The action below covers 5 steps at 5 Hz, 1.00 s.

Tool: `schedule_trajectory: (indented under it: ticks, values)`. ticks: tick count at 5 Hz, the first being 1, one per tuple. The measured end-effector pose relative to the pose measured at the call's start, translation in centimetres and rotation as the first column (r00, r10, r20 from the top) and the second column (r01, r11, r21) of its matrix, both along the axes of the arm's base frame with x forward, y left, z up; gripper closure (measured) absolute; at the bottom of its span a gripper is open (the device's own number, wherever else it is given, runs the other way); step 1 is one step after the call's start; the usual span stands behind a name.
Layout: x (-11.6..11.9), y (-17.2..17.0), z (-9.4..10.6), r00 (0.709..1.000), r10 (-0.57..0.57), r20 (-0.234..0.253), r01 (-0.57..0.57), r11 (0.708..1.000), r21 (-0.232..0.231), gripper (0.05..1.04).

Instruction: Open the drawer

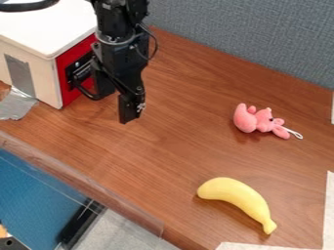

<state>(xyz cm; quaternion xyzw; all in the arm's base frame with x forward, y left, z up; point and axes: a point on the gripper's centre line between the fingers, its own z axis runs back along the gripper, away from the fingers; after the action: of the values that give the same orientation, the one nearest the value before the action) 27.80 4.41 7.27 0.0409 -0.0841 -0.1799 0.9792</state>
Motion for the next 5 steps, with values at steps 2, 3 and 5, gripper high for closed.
schedule_trajectory:
  ticks: [2,3,5]
  values:
    - [3.8,1.5,-0.5,0.997,0.059,0.050,-0.059,0.998,0.003,0.083]
    - [5.2,2.2,-1.5,0.995,0.085,0.043,-0.085,0.996,0.005,0.084]
    - [6.5,3.2,-2.7,0.992,0.116,0.057,-0.118,0.992,0.044,0.084]
